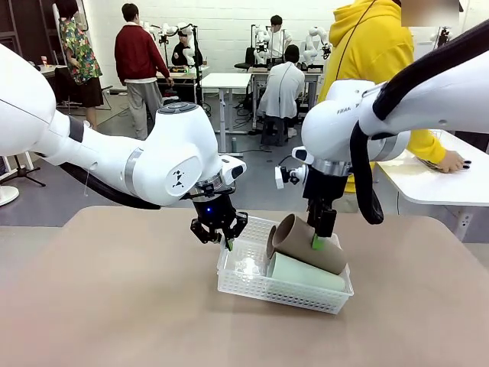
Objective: Clean and organize the cups into the basket.
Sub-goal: Pick up the Reusable plastic cup from the right side of the table and stack it inside the Organizing basket in the center of the table.
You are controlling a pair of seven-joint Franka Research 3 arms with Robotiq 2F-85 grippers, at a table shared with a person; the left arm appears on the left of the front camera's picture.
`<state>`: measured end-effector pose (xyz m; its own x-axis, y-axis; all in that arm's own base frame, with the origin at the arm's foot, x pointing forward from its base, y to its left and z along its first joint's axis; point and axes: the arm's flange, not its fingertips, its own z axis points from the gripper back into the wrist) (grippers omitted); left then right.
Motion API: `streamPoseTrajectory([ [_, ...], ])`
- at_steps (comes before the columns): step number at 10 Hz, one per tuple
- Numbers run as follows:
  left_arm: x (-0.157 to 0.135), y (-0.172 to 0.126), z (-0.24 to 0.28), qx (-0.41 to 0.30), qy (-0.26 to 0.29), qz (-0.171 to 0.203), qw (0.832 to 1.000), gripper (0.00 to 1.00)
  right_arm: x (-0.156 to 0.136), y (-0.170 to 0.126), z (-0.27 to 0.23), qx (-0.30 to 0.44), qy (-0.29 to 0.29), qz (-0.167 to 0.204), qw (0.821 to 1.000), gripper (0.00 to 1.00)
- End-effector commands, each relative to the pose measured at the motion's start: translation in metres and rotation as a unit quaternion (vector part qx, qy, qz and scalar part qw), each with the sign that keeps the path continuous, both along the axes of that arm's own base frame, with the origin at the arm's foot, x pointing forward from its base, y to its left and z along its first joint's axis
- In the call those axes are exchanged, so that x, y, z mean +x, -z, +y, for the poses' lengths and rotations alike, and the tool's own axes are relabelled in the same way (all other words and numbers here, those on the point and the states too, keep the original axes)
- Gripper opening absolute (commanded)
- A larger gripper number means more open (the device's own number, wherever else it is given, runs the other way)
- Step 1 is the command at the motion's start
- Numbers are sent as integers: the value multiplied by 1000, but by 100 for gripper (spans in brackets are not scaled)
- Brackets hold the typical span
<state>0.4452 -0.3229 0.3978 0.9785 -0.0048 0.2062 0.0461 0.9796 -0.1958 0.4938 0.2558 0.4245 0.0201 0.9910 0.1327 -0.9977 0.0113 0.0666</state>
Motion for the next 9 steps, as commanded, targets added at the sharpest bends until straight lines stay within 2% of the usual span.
streamPoseTrajectory([
  [1, 0, -1, -1, -1, 3, -1, 1000, 0, -13, -40, -23, 126, -27, 8, 992, 100],
  [2, 0, -1, -1, -1, 3, -1, 1000, 0, -24, -70, -58, 238, -43, 34, 970, 100],
  [4, 0, -1, -1, -1, 3, -1, 1000, 0, -38, -98, -154, 406, -49, 47, 912, 100],
  [5, 0, -1, -1, -1, 3, -1, 1000, 0, -41, -94, -210, 471, -53, 51, 879, 100],
  [6, 0, -1, -1, -1, 3, -1, 1000, 0, -46, -77, -265, 500, -40, 36, 865, 100],
  [9, 0, -1, -1, -1, 3, -1, 1000, 0, -72, -30, -388, 560, 1, -16, 828, 100],
])
